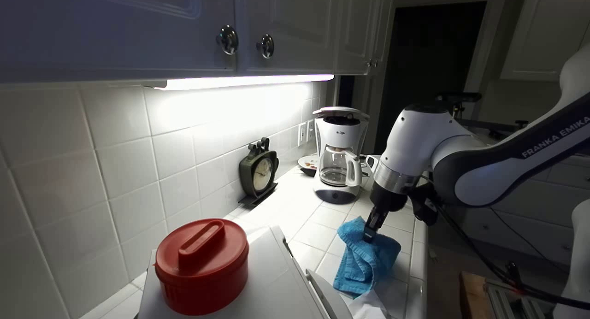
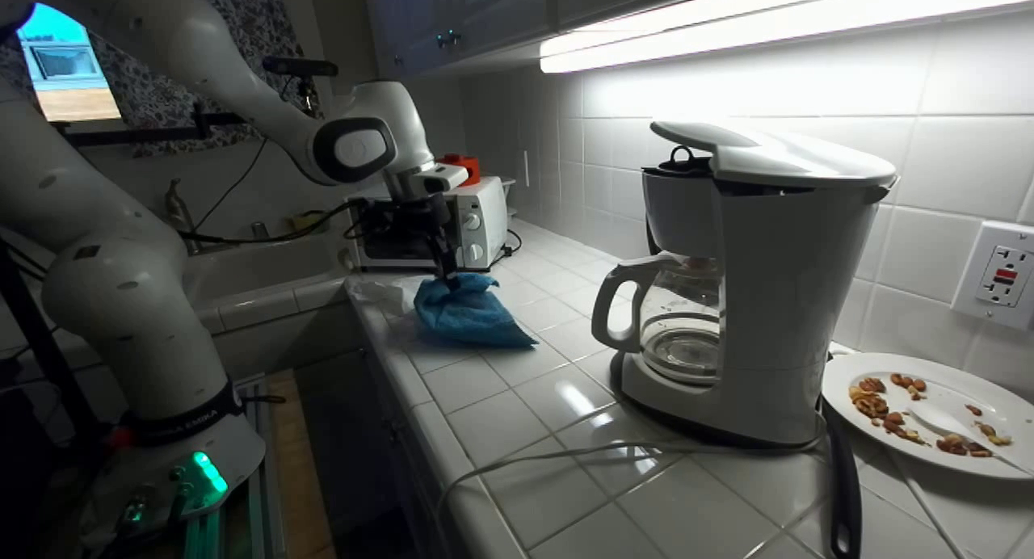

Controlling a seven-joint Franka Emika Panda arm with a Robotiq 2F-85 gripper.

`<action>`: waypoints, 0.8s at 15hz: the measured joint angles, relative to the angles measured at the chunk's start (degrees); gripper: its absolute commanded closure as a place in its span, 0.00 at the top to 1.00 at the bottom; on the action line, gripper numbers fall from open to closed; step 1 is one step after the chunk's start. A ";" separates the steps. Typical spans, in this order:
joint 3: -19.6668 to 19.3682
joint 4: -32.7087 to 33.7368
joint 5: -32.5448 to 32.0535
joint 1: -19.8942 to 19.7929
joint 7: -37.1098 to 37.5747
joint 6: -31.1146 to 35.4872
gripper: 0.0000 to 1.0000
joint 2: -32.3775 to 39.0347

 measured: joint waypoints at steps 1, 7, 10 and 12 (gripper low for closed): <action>0.42 0.02 0.00 -0.34 0.07 -1.63 0.05 -1.25; 1.16 -0.12 -0.52 -4.96 0.90 -3.56 0.05 -3.52; 1.22 -0.22 -1.82 -8.50 1.36 -0.01 0.05 -2.76; 1.45 -0.25 -3.45 -10.81 2.29 2.65 0.05 -1.63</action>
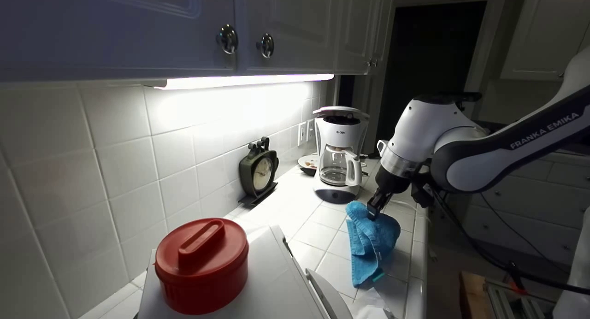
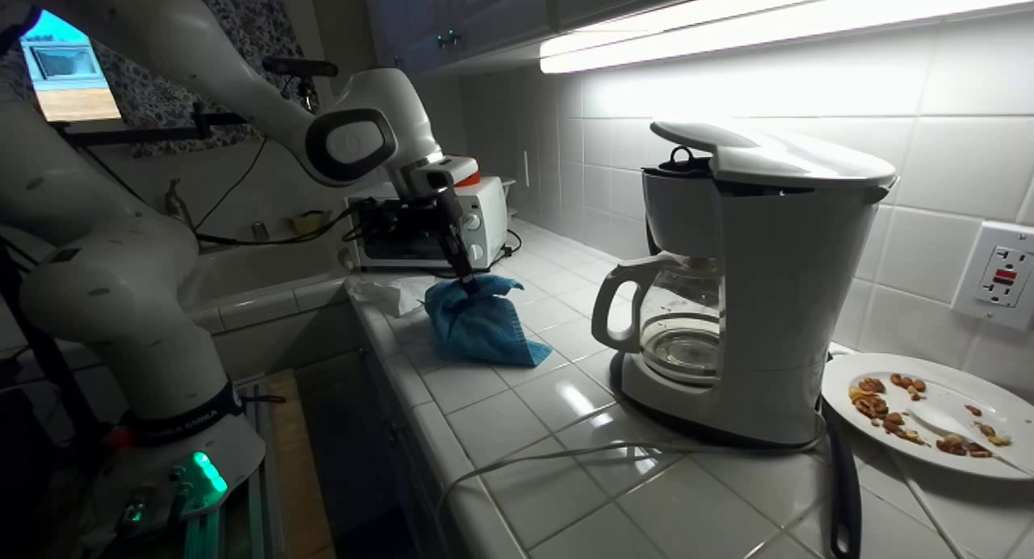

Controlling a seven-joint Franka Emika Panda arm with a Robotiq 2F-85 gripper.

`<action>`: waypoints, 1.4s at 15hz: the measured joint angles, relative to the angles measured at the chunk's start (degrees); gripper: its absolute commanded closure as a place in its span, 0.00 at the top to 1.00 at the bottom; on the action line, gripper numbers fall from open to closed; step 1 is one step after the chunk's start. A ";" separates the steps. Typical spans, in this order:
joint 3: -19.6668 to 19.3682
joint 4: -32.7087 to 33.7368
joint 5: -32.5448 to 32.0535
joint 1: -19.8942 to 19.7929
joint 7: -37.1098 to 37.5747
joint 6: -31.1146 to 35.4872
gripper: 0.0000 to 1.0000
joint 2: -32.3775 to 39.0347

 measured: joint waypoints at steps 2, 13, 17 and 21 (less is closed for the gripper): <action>0.42 0.03 -1.82 -2.28 1.64 2.06 0.05 1.27; 3.22 -0.06 -8.63 -10.21 10.93 3.62 0.52 3.37; 3.60 -0.05 -10.35 -10.65 12.22 3.62 0.78 4.36; 3.37 -0.05 -12.93 -12.03 12.51 3.62 1.00 5.08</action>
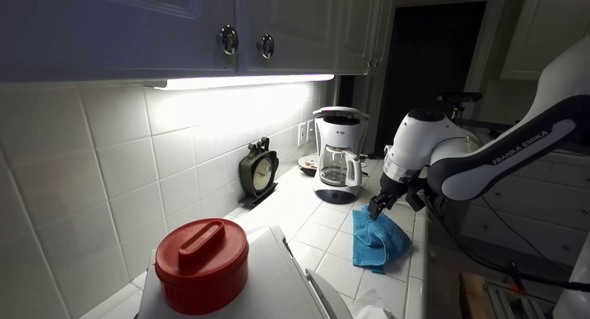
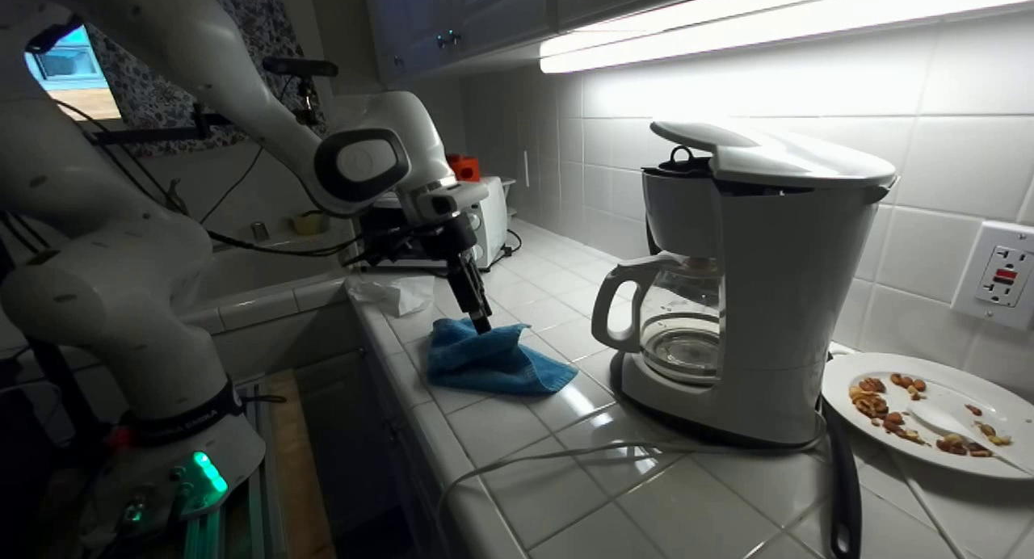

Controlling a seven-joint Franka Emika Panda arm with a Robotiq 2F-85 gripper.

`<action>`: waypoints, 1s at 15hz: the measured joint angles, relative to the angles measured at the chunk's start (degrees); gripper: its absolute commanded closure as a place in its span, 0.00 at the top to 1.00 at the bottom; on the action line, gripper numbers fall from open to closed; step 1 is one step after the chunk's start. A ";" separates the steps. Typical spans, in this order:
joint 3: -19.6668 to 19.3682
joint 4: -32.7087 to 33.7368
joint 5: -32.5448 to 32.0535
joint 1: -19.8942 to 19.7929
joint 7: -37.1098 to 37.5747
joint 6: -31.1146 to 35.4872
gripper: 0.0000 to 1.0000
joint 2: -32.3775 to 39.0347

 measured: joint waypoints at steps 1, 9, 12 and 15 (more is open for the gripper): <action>-0.11 0.00 -0.44 -0.28 0.00 -0.01 1.00 0.22; -0.51 0.00 -10.70 -3.20 4.79 0.52 0.45 1.22; -0.72 0.00 -15.29 -3.32 8.64 0.60 0.23 2.15; -1.63 0.00 -19.28 -3.00 11.59 0.61 0.05 3.15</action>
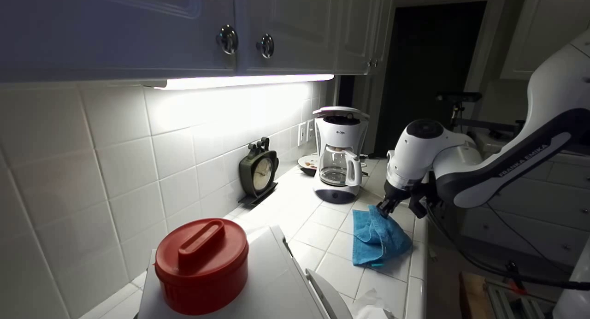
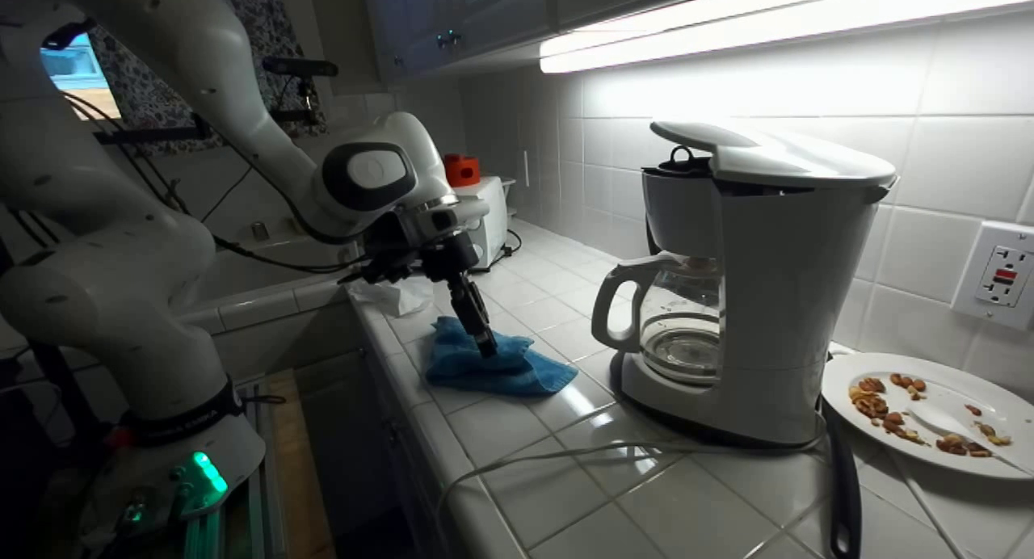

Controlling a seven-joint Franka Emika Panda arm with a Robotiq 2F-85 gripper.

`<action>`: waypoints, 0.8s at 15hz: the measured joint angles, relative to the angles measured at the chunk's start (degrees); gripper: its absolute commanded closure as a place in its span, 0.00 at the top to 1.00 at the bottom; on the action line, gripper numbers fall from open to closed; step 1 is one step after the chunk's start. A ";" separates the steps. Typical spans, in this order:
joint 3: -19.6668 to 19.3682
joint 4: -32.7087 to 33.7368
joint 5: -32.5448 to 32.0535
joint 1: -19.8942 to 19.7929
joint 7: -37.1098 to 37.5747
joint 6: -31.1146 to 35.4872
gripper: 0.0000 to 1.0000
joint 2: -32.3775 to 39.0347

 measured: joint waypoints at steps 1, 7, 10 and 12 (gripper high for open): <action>-0.40 0.01 -0.95 0.25 0.65 0.02 0.01 0.39; -3.54 0.13 -3.08 3.16 3.36 0.86 0.40 1.61; -4.87 0.23 -4.51 3.61 4.00 3.35 0.61 1.14; -4.97 0.22 -5.75 3.21 4.21 5.46 0.75 0.84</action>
